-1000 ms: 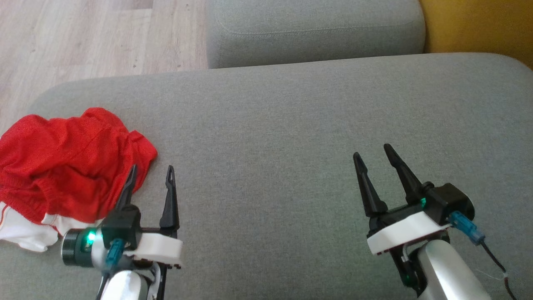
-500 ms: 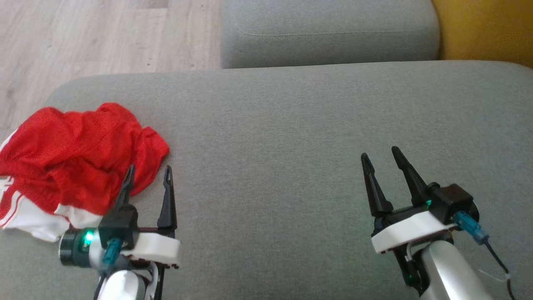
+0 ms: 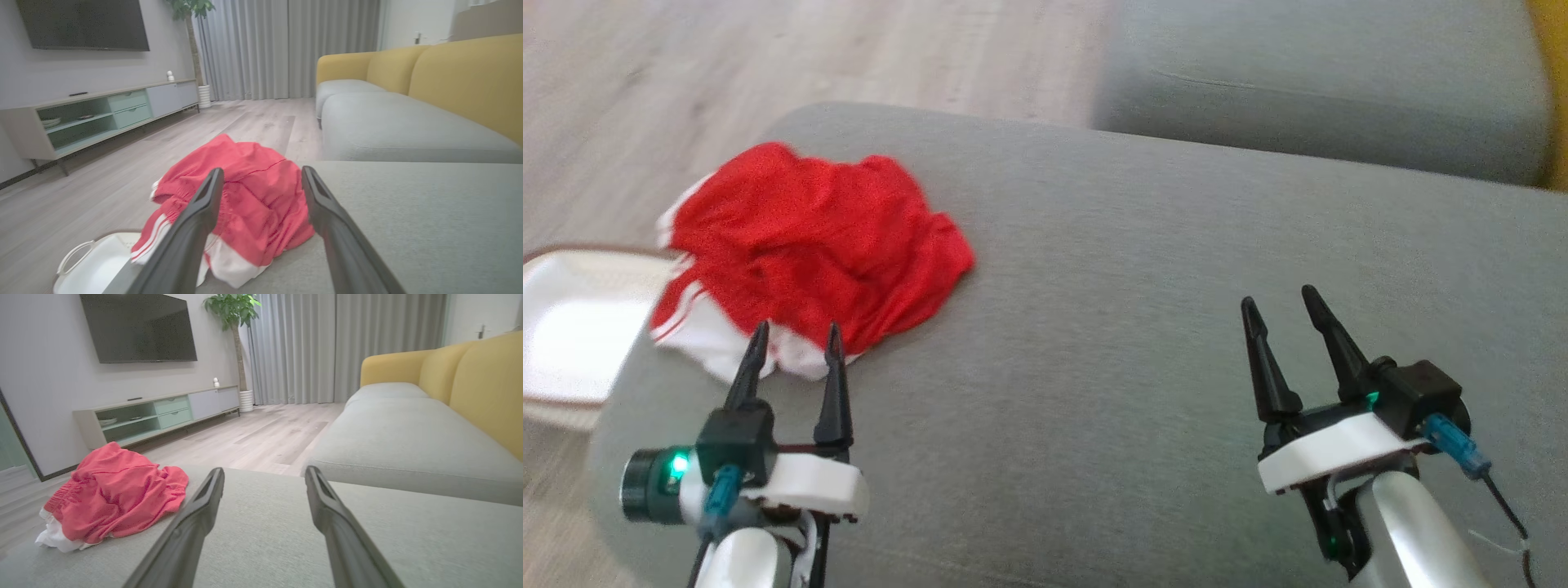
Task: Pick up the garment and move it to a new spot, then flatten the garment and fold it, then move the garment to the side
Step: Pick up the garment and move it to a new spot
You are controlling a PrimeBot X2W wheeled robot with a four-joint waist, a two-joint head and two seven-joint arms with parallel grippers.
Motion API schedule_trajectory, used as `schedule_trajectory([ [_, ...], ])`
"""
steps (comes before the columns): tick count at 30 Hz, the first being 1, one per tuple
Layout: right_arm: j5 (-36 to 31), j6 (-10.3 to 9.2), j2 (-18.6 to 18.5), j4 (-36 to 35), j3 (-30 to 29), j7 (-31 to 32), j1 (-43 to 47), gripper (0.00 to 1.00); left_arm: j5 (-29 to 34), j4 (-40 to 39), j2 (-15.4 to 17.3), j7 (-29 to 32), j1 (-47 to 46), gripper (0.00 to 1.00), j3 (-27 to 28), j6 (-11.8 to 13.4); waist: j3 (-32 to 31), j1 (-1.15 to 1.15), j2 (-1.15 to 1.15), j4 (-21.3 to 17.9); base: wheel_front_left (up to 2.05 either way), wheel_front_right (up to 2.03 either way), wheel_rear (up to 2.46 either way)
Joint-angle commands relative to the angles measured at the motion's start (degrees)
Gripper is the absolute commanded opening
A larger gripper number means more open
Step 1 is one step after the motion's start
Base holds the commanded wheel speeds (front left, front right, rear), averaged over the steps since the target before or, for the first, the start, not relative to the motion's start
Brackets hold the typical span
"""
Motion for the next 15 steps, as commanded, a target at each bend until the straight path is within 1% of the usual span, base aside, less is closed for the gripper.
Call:
schedule_trajectory([
  [1, 0.1, 0.44, 0.5, -2.1, 0.6, -0.6, -1.7, 1.00, -0.3, -1.6, 1.0, -0.7, -2.7, 1.00, 2.5, -0.2, -0.3, 0.00, 0.00, 5.1, 0.00, 0.00, 0.00],
  [5, 0.1, 0.44, 0.8, -2.4, 0.5, -0.6, -1.3, 1.00, -0.7, -1.6, 1.2, -0.7, -2.4, 1.00, 3.5, -0.2, -0.4, 0.00, 0.00, 9.5, 0.00, 0.00, 0.00],
  [8, 0.1, 0.44, 1.0, -2.7, 0.8, -0.6, -1.2, 1.00, -0.9, -1.6, 1.5, -0.7, -2.2, 1.00, 4.2, -0.4, -0.4, 0.00, 0.00, 11.8, 0.00, 0.00, 0.00],
  [11, 0.3, 0.44, 1.1, -3.1, 0.9, -0.6, -1.1, 1.00, -1.2, -1.6, 1.6, -0.7, -1.9, 1.00, 5.1, -0.5, -0.5, 0.00, 0.00, 13.3, 0.00, 0.00, 0.00],
  [15, 0.4, 0.44, 1.2, -3.2, 1.8, -0.6, -1.8, 1.00, -1.4, -2.2, 1.5, -0.7, -1.4, 1.00, 6.2, -0.3, 0.0, 0.00, 0.00, 13.6, 0.00, 0.00, 0.00],
])
